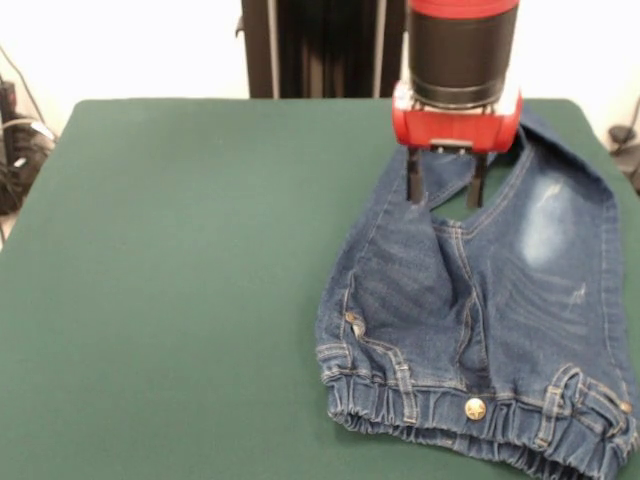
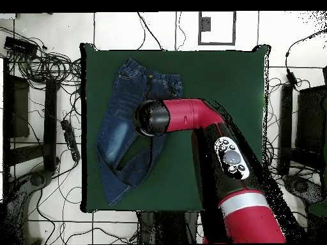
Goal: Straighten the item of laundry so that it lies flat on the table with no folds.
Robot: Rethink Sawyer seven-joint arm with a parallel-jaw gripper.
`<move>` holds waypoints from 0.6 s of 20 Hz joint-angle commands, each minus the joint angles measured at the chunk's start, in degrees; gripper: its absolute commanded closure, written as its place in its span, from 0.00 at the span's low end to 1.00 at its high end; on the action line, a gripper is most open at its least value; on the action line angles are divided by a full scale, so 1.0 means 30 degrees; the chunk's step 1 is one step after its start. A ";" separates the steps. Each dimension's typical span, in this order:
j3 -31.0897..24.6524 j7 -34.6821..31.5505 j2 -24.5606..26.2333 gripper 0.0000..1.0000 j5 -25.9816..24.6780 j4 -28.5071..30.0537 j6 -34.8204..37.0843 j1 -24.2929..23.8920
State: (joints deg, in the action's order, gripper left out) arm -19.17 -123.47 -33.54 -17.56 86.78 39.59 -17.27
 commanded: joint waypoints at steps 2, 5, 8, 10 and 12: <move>-0.1894 0.4675 0.0646 0.00 -0.0819 -0.1783 0.2746 -0.0276; -0.2056 0.5632 0.0644 0.00 -0.0923 -0.2258 0.3446 -0.0987; -0.2252 0.6288 0.0773 0.00 -0.0992 -0.2726 0.4130 -0.1467; -0.2382 0.6428 0.0849 0.00 -0.1055 -0.2822 0.4322 -0.1619; -0.2623 0.6839 0.1227 0.00 -0.1212 -0.3072 0.4353 -0.2143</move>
State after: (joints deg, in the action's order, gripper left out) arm -21.23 -123.21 -31.98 -19.48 79.78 46.09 -24.32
